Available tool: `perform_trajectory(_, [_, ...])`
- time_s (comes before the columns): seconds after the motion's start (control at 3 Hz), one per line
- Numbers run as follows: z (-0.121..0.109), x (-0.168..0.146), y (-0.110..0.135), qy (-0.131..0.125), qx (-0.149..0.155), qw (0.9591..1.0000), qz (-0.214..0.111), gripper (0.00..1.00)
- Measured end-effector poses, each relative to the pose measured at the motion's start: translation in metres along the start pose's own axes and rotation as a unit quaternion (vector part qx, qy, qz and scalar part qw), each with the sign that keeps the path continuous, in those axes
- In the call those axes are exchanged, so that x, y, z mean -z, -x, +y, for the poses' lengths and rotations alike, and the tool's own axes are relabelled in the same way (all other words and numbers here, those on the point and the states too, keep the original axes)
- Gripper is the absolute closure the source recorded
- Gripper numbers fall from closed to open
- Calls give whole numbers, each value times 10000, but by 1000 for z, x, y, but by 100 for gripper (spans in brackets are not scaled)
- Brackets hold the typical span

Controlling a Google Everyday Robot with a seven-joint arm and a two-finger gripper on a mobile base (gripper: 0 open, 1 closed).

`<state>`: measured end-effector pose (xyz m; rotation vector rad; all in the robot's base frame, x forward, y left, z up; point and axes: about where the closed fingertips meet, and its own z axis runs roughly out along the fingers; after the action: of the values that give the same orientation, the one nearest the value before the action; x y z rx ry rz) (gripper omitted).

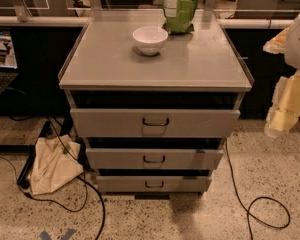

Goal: Open middle drawer

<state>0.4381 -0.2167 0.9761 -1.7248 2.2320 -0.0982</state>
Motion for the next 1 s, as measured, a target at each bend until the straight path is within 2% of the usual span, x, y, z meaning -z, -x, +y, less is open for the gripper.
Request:
perform_trajectory(0.33, [0, 0, 0, 0, 0, 10000, 0, 0])
perform_trajectory(0.67, [2, 2, 1, -103, -60, 9999, -32, 0])
perform_trajectory(1.0, [33, 14, 10, -368, -579, 9970, -367, 0])
